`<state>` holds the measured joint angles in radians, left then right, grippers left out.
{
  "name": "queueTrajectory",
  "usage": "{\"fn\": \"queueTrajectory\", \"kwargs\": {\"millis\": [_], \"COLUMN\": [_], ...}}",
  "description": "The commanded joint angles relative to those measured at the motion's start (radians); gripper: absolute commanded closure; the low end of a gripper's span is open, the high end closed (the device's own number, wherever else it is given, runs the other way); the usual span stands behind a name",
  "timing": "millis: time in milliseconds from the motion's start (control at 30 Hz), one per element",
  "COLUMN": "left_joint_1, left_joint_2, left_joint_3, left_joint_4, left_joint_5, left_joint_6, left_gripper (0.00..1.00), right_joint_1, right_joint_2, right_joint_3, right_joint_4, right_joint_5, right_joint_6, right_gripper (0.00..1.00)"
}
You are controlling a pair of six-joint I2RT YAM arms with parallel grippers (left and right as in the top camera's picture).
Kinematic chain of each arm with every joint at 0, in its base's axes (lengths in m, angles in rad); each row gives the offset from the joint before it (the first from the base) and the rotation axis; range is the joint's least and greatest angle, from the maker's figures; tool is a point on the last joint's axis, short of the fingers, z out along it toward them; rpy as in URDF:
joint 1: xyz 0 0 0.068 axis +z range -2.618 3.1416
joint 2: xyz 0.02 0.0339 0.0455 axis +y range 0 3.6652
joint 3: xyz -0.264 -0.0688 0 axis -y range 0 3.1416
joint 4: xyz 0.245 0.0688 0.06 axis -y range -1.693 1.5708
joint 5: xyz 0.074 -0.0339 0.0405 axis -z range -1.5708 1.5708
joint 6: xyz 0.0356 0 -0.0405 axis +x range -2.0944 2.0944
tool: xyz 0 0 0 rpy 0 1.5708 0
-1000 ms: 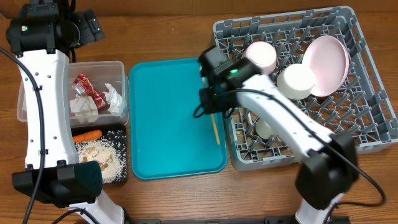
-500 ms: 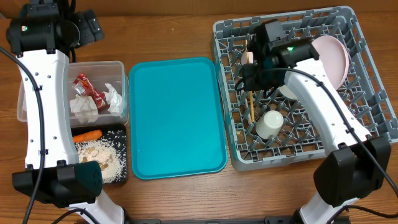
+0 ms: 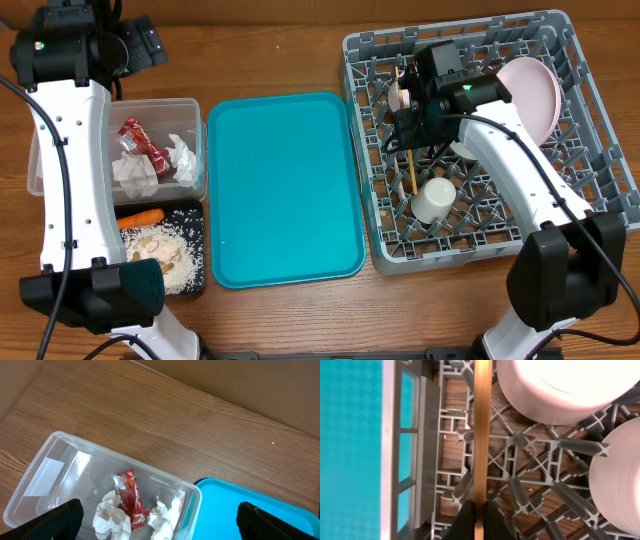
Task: Sort waste into correct bins and load items into the dishwasher
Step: 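Lift the chopstick and carry it right into the dish rack, then lower the chopstick upright into the rack slots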
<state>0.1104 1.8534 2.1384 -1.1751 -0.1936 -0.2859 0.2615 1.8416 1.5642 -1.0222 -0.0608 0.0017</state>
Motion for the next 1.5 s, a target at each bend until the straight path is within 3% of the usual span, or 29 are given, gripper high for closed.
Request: {"fn": "queueTrajectory", "kwargs": {"millis": [0,300,633,867,933,1000,1467], "left_joint_1": [0.0,0.0,0.0,0.0,0.0,0.0,0.0], "left_joint_2": [-0.015,-0.015,-0.015,-0.015,-0.015,-0.015,-0.015], "left_joint_3": [0.024,0.024,0.024,0.024,0.024,0.024,0.024], "left_joint_4": [0.001,0.001,0.001,0.001,0.001,0.001,0.001], "left_joint_5": [0.008,0.008,0.008,0.008,0.008,0.008,0.008], "left_joint_6": [-0.009,-0.009,-0.01,-0.009,-0.009,-0.01,-0.01], "left_gripper": [0.0,0.0,0.0,0.0,0.0,0.0,0.0], "right_joint_1": [-0.005,-0.005,-0.005,-0.001,0.0,0.0,0.0], "right_joint_2": [0.001,0.001,0.001,-0.003,-0.006,-0.011,-0.011], "right_joint_3": [-0.008,-0.008,-0.008,0.021,0.047,0.064,0.066], "right_joint_4": [0.007,0.01,0.003,0.013,0.006,0.007,0.0], "right_joint_5": [0.019,0.018,0.018,0.0,-0.038,-0.073,-0.075], "right_joint_6": [-0.01,-0.01,-0.01,0.002,0.002,0.002,0.002], "right_gripper": [0.96,0.89,0.63,0.54,0.31,0.0,0.0]}}
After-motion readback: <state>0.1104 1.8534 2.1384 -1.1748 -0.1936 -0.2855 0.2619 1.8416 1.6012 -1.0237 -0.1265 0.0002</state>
